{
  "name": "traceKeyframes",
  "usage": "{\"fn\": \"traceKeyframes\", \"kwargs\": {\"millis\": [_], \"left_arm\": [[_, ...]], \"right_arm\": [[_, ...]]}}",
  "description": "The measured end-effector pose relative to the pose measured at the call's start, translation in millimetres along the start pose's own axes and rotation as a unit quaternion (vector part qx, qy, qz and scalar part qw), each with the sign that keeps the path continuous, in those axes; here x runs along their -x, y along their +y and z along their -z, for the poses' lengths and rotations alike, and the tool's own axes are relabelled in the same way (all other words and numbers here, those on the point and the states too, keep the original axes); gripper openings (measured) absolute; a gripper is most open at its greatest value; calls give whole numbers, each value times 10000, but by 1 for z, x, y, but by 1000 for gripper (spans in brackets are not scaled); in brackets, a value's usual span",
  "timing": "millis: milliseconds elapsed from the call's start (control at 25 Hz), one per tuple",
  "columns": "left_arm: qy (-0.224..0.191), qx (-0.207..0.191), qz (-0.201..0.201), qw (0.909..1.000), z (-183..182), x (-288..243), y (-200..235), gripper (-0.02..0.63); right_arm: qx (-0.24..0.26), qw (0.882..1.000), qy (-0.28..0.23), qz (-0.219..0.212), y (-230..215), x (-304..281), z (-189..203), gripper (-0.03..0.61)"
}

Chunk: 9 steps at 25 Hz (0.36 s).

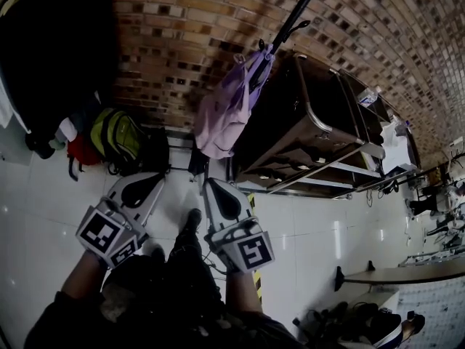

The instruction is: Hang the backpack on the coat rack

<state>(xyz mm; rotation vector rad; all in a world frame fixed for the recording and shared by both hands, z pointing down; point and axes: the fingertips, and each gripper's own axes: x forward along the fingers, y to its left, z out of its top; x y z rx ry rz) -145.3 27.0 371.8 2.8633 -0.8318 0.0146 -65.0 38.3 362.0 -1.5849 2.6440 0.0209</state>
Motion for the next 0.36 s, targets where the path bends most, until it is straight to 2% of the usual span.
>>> {"fn": "traceKeyframes", "kwargs": {"millis": [160, 360], "left_arm": [[47, -17, 157, 9999, -5, 5, -5, 14], [28, -5, 220, 9998, -8, 10, -12, 14]], "right_arm": [[313, 9992, 225, 130, 5, 0, -5, 3], [396, 9988, 150, 236, 7, 3, -18, 3]]}}
